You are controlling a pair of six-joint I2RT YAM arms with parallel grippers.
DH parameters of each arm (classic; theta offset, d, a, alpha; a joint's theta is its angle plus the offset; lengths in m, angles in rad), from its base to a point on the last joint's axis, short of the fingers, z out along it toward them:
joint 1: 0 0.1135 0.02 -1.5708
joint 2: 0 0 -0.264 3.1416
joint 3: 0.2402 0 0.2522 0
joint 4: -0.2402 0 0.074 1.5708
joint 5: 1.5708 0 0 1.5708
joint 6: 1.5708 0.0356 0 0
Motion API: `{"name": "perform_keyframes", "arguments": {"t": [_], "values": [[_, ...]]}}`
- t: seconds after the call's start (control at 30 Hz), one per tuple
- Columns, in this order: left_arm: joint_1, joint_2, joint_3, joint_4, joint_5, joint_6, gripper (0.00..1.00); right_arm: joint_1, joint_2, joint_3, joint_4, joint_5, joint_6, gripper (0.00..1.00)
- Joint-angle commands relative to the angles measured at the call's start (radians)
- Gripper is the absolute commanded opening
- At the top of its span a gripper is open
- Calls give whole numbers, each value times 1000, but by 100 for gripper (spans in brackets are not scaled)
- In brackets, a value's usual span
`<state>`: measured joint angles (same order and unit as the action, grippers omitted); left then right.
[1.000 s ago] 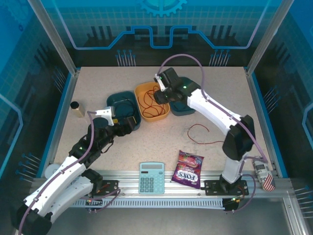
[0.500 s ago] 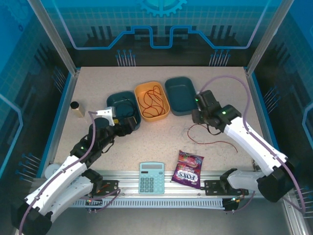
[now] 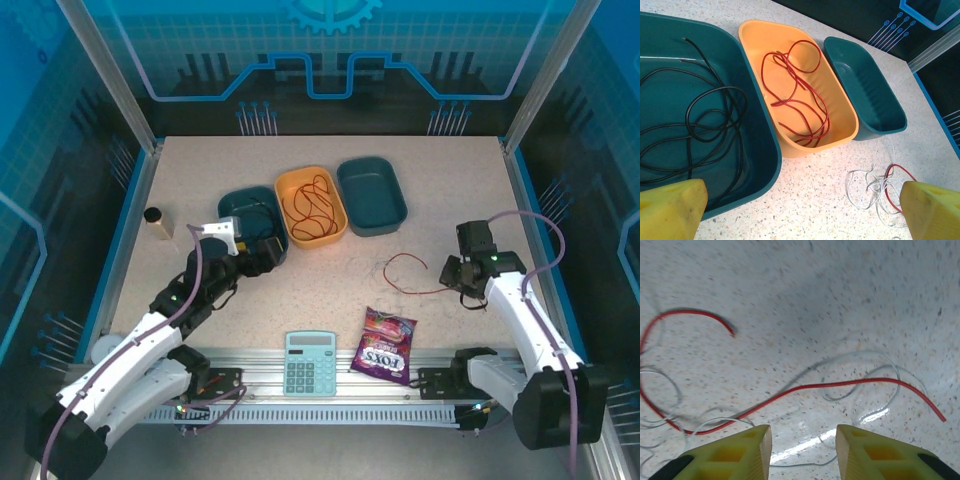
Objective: Untangle the cables
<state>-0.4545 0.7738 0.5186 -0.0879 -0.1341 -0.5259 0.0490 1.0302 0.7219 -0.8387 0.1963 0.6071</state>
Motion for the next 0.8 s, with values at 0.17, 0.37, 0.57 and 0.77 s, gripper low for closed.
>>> {"name": "perform_keyframes", "arguments": {"t": [0.17, 0.37, 0.57, 0.77], "values": [[4, 1, -21, 27, 11, -14, 99, -64, 26, -78, 137, -92, 70, 38], [4, 2, -28, 33, 8, -19, 99, -64, 39, -124, 206, -116, 115, 37], [4, 2, -27, 33, 6, -16, 99, -64, 76, -151, 249, -136, 135, 37], [4, 7, -30, 33, 2, -16, 99, -60, 114, -179, 291, -145, 148, 37]]}}
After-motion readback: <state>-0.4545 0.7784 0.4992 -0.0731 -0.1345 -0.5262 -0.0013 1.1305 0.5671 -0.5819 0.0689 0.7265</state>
